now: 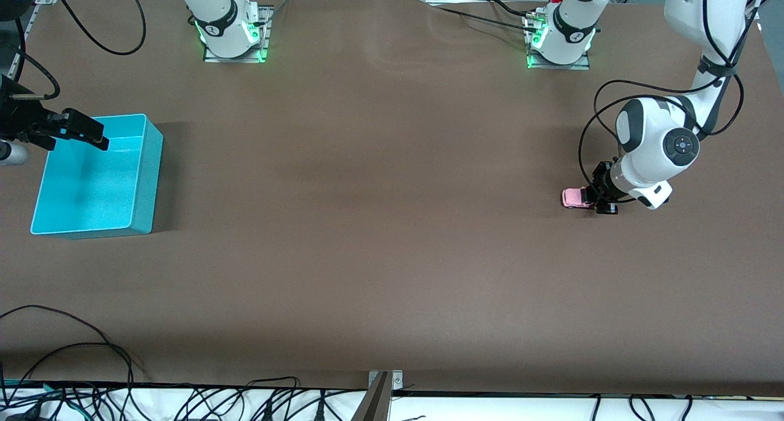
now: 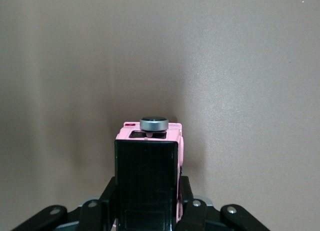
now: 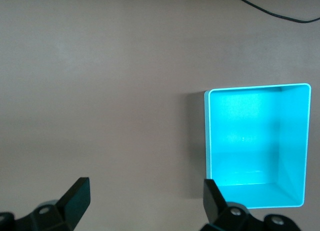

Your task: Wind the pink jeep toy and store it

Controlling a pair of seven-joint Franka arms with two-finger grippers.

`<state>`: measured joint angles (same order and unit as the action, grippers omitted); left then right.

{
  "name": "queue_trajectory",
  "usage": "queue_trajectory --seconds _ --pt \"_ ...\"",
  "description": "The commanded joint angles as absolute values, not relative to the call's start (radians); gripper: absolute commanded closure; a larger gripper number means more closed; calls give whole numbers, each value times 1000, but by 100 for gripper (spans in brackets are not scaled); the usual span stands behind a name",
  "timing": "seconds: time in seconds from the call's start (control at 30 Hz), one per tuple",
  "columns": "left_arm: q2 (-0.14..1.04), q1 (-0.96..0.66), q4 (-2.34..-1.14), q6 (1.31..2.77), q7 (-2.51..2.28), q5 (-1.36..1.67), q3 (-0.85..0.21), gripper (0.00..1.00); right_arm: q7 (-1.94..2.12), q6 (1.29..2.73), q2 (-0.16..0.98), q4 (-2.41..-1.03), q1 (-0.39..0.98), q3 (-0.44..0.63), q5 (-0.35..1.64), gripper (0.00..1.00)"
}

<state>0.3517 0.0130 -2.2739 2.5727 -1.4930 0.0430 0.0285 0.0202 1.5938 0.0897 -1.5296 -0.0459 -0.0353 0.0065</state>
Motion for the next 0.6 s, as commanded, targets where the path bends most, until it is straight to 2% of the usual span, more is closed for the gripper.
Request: queue_trajectory --seconds 0.0,0.3,0.57 --pt "345 6 -2286 2585 -1494 74 23 79 26 1591 94 -1517 -43 -37 -5 0" --pt "276 -14 -2264 2531 -1528 69 -26 79 26 1591 94 -1517 -44 -37 -5 0" --pt "299 -92 -2247 2530 -1750 11 -55 79 26 1591 94 -1517 -44 -37 -5 0"
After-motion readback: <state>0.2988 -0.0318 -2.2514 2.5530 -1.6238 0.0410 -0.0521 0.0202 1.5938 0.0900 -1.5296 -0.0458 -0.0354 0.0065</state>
